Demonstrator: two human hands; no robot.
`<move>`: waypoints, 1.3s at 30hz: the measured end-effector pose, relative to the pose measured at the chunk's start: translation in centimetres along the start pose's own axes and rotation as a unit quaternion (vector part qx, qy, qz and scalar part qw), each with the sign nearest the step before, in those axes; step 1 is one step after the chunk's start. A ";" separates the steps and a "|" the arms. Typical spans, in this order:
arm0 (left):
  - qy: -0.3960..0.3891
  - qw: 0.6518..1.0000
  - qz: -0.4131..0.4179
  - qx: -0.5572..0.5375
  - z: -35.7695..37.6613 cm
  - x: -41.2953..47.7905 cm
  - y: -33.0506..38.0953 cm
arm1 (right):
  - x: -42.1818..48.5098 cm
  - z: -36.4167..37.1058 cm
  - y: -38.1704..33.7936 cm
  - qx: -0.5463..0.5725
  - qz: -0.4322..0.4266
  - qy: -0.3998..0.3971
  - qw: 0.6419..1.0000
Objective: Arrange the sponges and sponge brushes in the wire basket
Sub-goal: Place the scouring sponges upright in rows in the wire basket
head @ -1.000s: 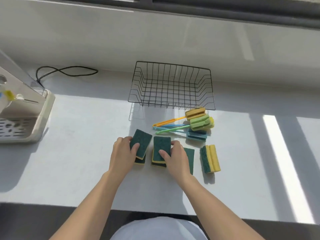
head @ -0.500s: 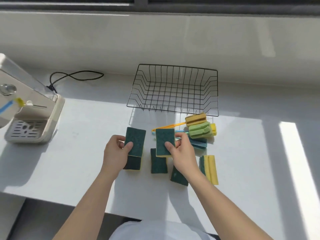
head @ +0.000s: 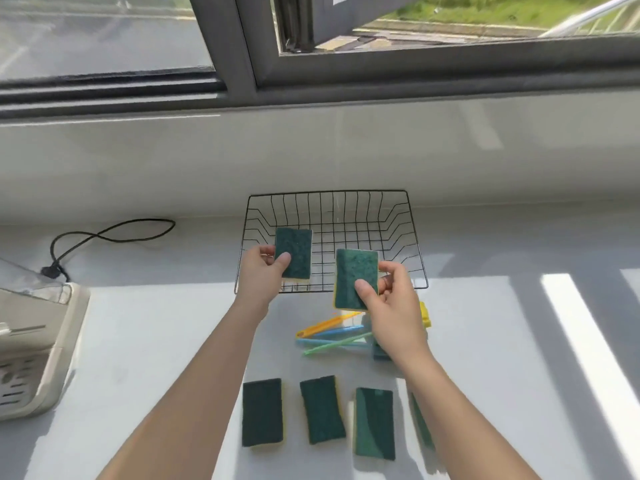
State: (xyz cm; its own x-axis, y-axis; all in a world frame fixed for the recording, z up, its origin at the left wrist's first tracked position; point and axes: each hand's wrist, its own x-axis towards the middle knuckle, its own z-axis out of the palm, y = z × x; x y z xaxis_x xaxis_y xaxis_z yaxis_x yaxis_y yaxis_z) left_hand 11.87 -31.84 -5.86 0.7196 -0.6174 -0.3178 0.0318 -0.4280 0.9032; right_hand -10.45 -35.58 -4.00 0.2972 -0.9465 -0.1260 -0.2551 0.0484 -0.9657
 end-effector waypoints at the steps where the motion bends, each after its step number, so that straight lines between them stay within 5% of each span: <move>1: -0.006 1.000 -0.005 -0.001 0.8 1.4 0.2 | 0.7 -0.1 -0.2 0.000 0.001 0.007 1.000; 11: -0.017 0.995 -0.087 0.044 5.4 11.6 -0.9 | 9.0 0.8 0.7 -0.057 0.016 0.036 0.998; 32: 0.032 0.961 0.097 0.258 5.8 11.9 -2.4 | 20.0 9.0 6.1 -0.111 0.141 -0.049 0.983; 35: 0.043 0.937 0.175 0.300 4.3 10.1 -2.0 | 20.3 9.9 6.4 -0.114 0.135 -0.044 0.983; 39: 0.086 0.859 0.250 0.438 1.2 7.9 -3.2 | 20.3 10.5 6.7 -0.102 0.134 -0.045 0.985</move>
State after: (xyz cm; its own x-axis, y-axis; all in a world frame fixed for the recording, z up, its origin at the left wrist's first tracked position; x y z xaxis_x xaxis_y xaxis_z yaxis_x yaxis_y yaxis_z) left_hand 16.63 -36.14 -11.58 0.5853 -0.7945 0.1620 -0.7913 -0.5162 0.3277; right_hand 3.54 -51.13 -15.38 0.2716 -0.8764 -0.3976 -0.5123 0.2181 -0.8306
